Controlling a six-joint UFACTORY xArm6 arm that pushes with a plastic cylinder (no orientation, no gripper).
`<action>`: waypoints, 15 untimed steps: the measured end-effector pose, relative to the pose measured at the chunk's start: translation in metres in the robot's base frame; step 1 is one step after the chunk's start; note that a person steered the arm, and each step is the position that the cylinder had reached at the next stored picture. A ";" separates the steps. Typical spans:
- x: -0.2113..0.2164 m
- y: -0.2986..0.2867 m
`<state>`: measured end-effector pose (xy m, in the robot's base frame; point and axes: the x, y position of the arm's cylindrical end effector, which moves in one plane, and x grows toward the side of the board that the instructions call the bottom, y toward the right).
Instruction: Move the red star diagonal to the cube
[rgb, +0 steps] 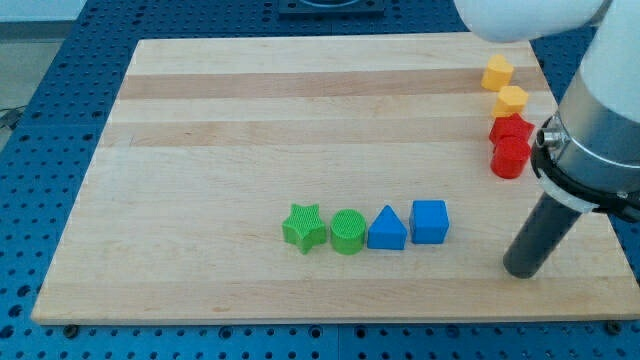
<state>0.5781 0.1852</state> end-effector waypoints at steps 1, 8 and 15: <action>-0.019 0.041; -0.157 -0.003; -0.189 0.037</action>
<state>0.3893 0.2218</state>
